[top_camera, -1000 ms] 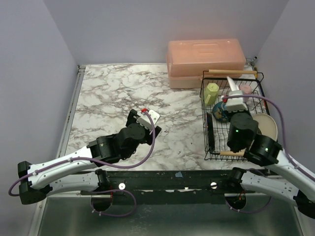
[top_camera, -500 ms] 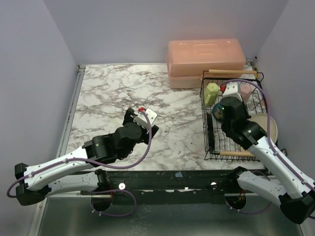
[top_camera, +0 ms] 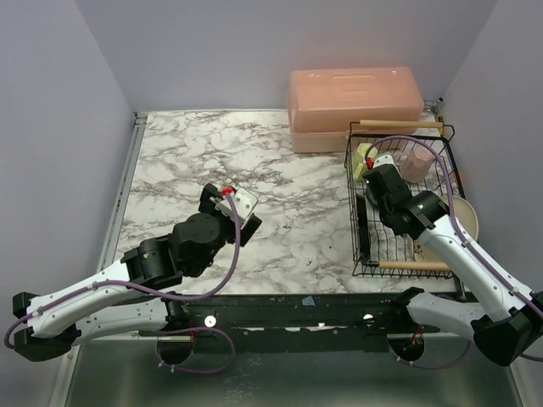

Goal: Load the mixed dishes into the dish rack

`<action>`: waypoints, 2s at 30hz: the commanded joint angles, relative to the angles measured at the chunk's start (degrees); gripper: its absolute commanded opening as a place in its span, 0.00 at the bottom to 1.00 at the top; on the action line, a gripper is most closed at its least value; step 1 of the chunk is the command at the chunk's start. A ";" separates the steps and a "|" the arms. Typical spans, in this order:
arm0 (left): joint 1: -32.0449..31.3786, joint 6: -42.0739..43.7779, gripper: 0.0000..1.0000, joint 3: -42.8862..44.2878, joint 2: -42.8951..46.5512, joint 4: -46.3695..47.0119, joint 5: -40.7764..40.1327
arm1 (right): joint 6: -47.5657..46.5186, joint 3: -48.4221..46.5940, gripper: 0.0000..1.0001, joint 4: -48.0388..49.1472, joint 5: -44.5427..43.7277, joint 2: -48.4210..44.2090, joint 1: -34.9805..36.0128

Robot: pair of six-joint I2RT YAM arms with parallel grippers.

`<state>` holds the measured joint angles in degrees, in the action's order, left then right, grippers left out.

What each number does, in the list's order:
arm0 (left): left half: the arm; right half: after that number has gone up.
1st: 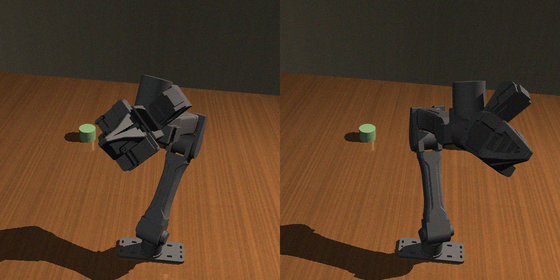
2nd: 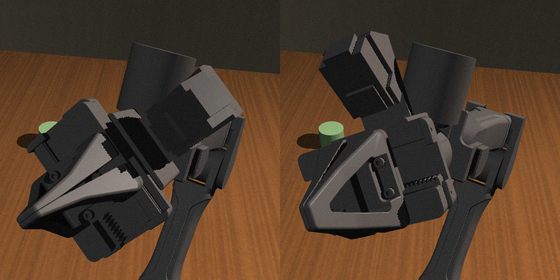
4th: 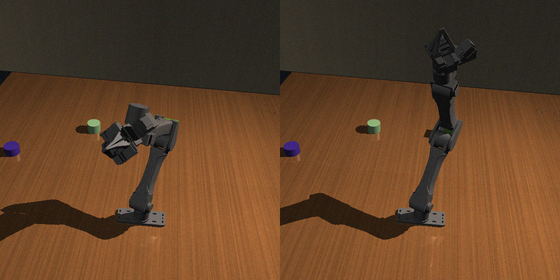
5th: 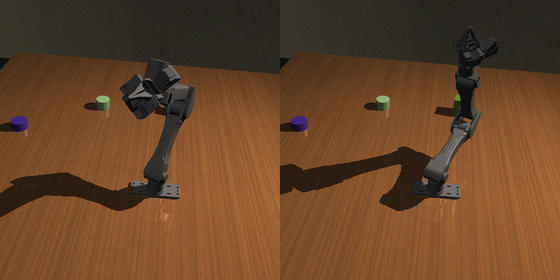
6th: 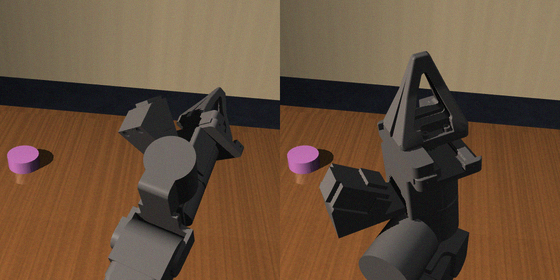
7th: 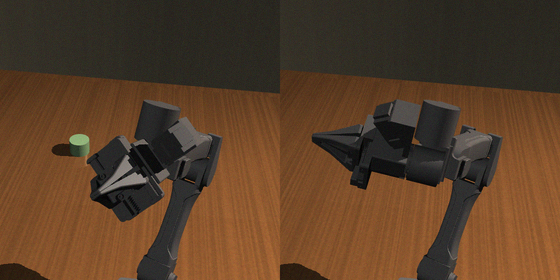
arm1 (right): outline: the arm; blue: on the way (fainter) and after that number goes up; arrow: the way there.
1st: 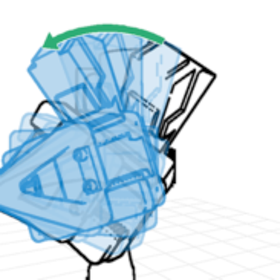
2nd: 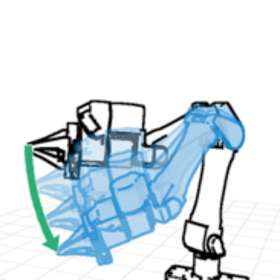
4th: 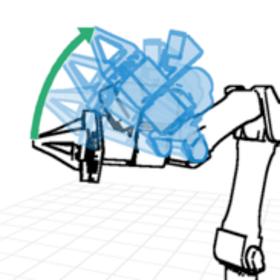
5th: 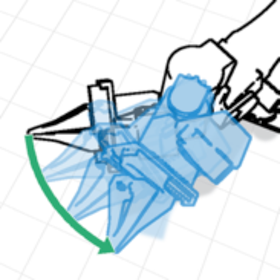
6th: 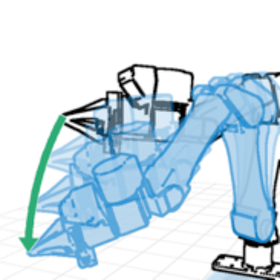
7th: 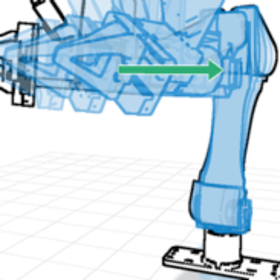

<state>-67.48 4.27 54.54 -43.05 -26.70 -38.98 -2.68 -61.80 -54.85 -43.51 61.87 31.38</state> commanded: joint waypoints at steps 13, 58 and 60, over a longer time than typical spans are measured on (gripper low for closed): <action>0.38 2.93 0.81 -7.16 2.89 4.51 0.72 | 5.85 -0.58 0.00 -9.80 9.95 4.65 -0.35; 2.45 2.67 0.81 -8.82 -0.52 5.16 2.31 | 6.15 4.36 0.58 -6.09 9.58 1.29 -0.37; 2.53 2.67 0.81 -8.80 -0.80 5.25 2.31 | 6.13 4.44 0.63 -6.06 9.37 0.63 -0.35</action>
<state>-65.34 6.46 46.33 -43.46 -22.76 -37.47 4.01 -58.19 -62.28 -33.63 64.25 31.03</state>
